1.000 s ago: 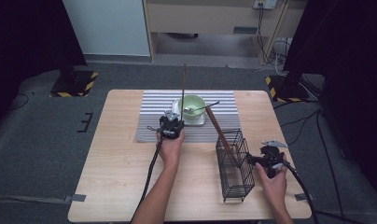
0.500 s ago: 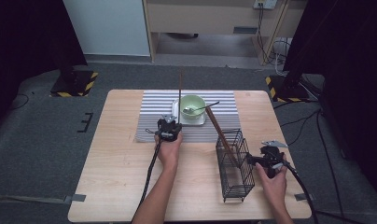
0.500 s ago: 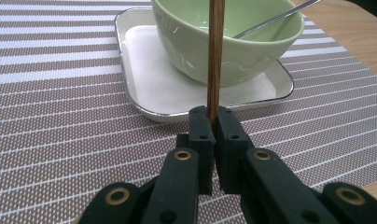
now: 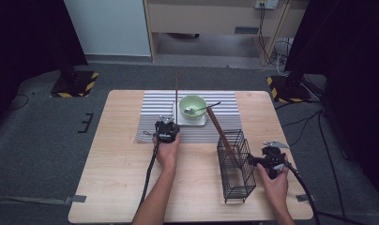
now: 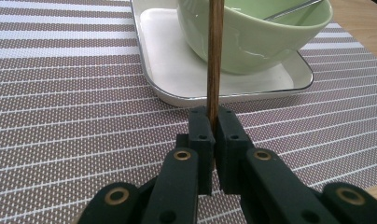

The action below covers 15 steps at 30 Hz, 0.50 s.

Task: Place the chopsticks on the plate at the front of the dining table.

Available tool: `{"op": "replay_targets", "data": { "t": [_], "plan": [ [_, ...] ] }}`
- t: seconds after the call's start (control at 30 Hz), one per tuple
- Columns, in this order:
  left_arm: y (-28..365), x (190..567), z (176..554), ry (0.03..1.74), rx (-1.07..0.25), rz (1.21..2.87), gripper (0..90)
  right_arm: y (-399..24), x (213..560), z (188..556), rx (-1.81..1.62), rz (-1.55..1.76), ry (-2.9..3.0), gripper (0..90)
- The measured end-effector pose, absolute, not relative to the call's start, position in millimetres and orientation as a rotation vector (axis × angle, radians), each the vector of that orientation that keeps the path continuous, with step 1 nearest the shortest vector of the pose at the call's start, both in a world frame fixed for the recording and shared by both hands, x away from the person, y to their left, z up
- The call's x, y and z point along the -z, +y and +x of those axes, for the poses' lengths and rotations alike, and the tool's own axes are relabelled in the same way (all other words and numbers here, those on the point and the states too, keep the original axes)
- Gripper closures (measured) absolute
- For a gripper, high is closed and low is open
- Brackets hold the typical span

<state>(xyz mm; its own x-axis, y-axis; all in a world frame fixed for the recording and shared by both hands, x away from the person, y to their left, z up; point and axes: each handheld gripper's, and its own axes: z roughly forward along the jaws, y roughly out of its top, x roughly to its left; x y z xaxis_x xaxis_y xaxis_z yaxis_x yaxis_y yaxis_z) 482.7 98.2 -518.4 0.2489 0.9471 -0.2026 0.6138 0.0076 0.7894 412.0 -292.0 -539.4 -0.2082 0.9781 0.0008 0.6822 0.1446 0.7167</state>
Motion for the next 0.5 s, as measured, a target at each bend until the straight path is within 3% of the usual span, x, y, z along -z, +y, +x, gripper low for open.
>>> {"op": "replay_targets", "data": {
  "t": [0.5],
  "plan": [
    [101.1,518.2,482.0,1.465,-0.513,1.694,85.8,-292.0,539.4,411.8,-0.827,1.582,1.956,4.1]
  ]
}}
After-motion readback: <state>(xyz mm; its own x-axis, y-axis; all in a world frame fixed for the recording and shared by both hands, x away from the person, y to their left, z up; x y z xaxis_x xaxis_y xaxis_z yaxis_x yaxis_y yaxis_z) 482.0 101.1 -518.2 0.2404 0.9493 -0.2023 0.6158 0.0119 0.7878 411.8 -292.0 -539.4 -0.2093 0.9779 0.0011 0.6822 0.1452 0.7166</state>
